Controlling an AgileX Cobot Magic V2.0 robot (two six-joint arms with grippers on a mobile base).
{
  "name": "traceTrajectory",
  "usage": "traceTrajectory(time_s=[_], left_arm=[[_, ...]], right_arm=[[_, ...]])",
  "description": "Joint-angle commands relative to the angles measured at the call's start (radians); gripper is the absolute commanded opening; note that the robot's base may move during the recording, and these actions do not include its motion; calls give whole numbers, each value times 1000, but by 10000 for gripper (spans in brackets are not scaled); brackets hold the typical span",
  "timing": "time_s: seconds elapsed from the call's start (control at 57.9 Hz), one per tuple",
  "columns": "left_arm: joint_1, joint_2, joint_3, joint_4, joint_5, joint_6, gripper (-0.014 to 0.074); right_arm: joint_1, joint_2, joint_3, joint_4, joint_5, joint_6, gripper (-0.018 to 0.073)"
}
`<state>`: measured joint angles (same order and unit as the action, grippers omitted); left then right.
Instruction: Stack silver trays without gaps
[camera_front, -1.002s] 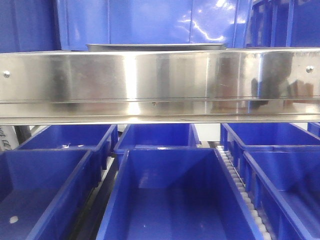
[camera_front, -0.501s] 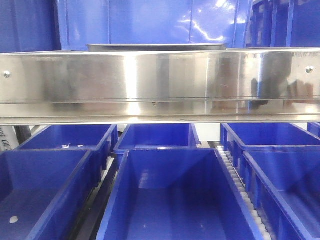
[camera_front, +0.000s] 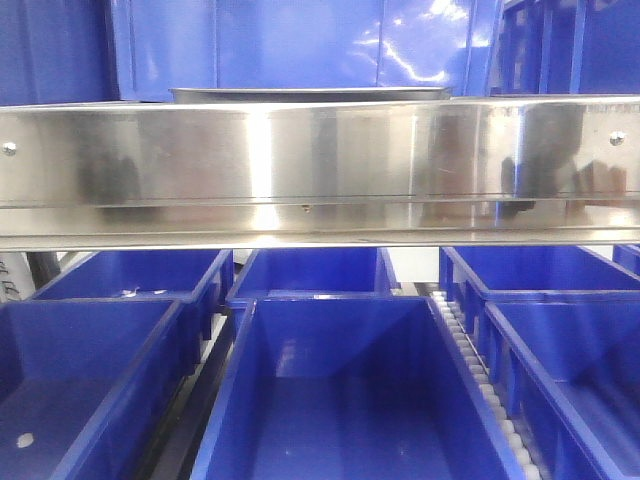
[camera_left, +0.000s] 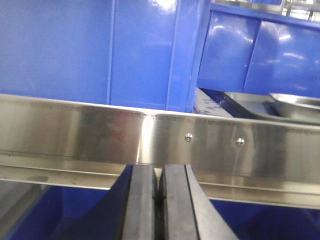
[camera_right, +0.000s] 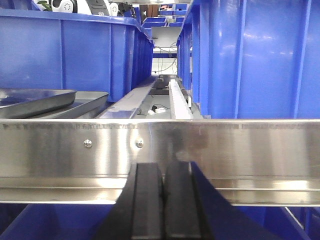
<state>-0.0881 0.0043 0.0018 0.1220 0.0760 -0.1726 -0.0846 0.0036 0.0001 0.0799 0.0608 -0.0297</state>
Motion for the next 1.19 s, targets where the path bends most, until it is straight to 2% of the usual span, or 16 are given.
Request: traceTrajectory(time_s=[0.0,0.242,1.174], left_arm=[[0,-4,-2,5,-4,24,-7],[0,-4,-2,-7,6,71,-7],[0,-4,-2,-33,6,94,-7]], right_arm=[[-3,-4,0,-8,-16,-1,-70],[-3,-4,0,-8,-16,-1,-70],[-3,-4,0,-8,-16,-1,-70]])
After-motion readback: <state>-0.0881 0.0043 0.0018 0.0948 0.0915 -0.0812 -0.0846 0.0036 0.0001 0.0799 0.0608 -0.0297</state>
